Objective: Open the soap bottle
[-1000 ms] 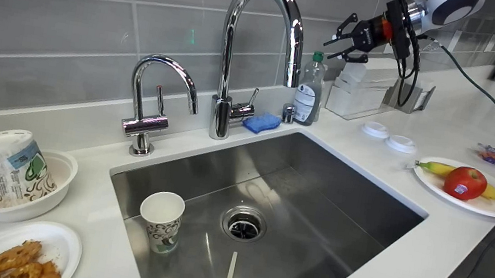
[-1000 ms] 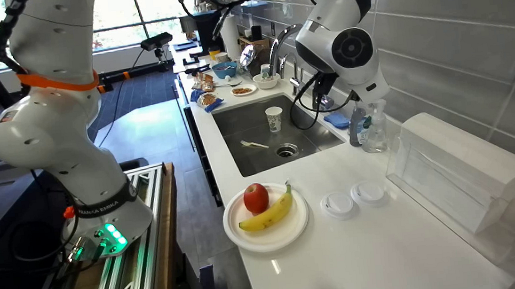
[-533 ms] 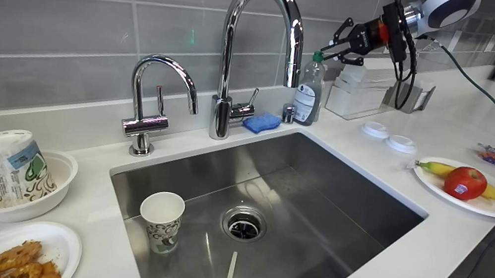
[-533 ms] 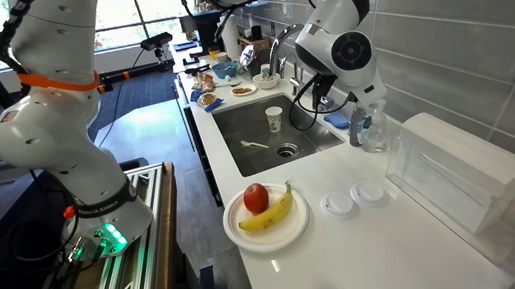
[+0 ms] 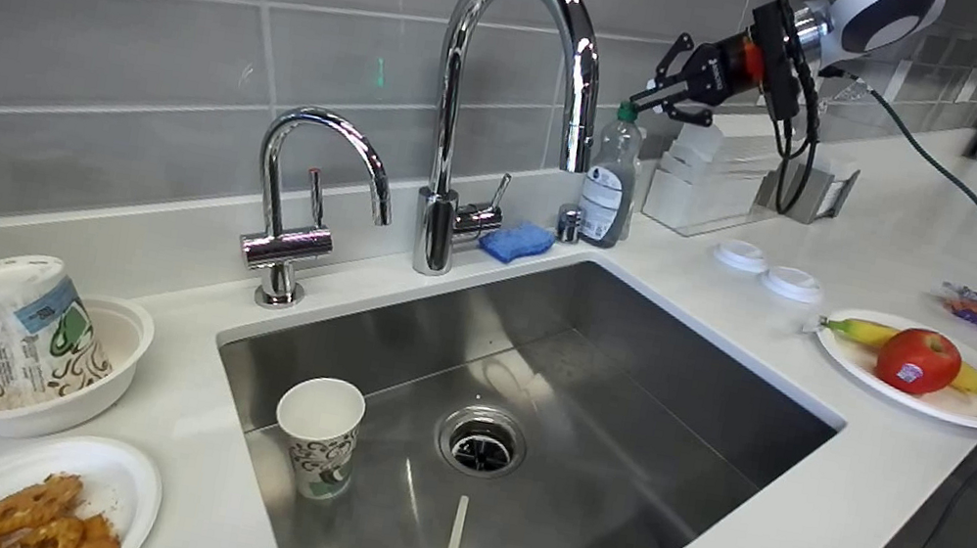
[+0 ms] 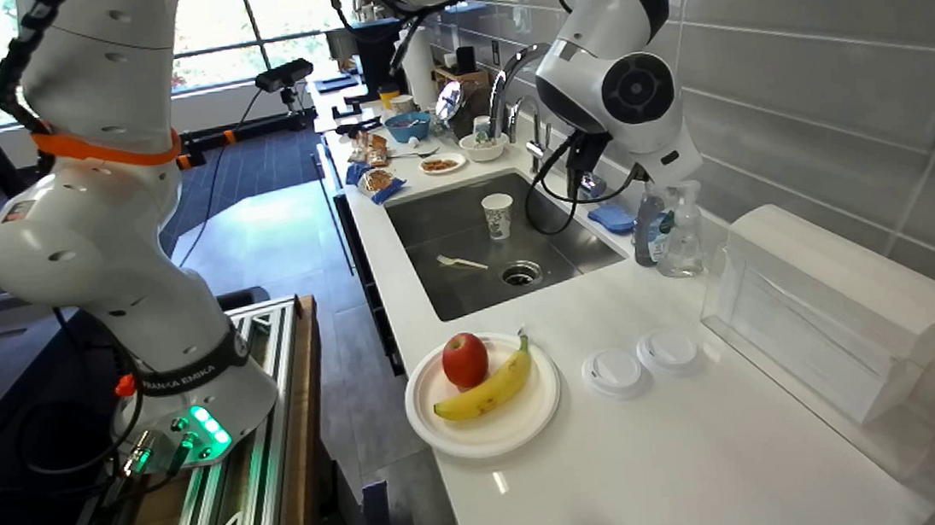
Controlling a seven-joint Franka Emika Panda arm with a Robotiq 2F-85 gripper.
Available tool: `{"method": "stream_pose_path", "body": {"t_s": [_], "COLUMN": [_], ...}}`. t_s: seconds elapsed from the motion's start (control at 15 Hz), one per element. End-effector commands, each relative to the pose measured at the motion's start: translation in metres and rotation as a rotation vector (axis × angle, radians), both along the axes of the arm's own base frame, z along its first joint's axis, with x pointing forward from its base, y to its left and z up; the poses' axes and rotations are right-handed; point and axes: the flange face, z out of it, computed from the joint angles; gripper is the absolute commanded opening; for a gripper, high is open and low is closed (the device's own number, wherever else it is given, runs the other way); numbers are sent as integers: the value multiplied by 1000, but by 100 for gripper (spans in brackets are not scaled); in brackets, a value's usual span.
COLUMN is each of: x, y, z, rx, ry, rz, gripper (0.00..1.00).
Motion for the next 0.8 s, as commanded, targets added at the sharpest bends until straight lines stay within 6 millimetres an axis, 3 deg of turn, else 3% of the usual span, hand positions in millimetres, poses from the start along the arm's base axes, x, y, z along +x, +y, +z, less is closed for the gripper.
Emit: {"method": "stream_pose_path", "body": {"t_s": [0.0, 0.33, 0.73], "x": [5, 7, 7], "y": [-7, -17, -16], "z": [-1, -2, -7], "rx": [-1, -2, -2], "ry": [-11, -13, -3], "rz": [-5, -24, -17], "gripper": [11, 14, 17]}}
